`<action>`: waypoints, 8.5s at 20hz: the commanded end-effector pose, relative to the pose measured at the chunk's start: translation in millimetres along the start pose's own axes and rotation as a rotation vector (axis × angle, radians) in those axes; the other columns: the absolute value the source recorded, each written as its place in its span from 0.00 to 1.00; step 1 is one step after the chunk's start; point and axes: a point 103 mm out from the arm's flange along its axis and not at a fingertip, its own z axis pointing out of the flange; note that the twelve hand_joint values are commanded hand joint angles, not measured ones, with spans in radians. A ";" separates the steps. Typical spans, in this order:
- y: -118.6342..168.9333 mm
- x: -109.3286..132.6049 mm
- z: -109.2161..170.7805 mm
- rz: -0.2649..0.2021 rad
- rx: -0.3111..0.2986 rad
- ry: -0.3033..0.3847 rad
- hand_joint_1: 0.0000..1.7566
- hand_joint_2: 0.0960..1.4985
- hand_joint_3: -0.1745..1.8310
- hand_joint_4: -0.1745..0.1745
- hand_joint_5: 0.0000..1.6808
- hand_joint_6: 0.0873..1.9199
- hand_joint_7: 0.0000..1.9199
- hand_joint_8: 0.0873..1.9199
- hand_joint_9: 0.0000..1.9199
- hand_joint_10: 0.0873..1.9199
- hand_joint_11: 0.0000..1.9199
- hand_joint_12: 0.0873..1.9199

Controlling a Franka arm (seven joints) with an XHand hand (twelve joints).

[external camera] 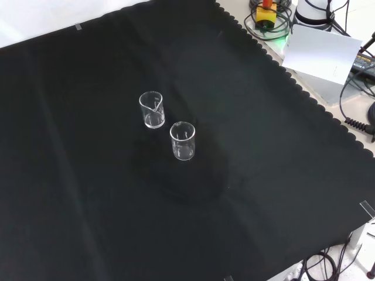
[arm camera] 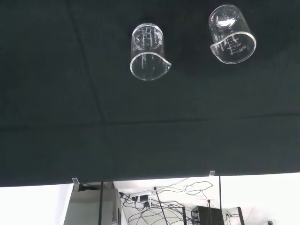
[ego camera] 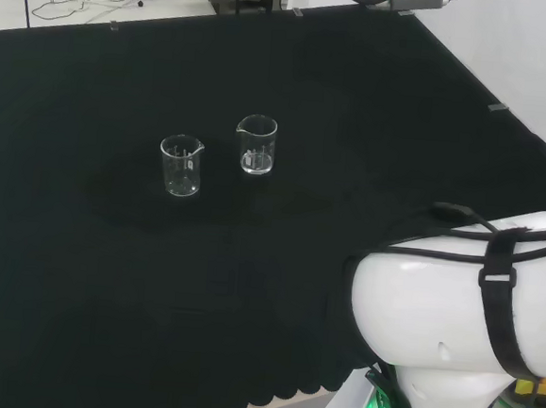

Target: Pick up the beaker on the right.

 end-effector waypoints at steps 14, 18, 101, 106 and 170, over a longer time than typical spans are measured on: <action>3.7 -22.7 17.1 0.044 0.023 0.006 0.06 0.94 0.12 0.44 0.19 0.00 0.00 0.24 0.06 0.32 0.00 0.65; 3.4 -38.0 35.2 0.078 0.042 0.015 0.07 0.93 0.11 0.44 0.20 0.00 0.01 0.24 0.06 0.32 0.00 0.65; 202.2 -31.1 375.2 -0.308 0.253 0.484 0.48 0.57 0.00 0.39 0.23 0.00 0.11 0.32 0.16 0.31 0.00 0.69; 204.5 -43.3 385.3 -0.332 0.272 0.520 0.49 0.56 0.00 0.39 0.23 0.00 0.11 0.32 0.16 0.31 0.00 0.70; 222.6 -16.6 442.7 -0.428 0.183 0.797 0.48 0.52 0.00 0.38 0.25 0.00 0.13 0.32 0.18 0.30 0.00 0.69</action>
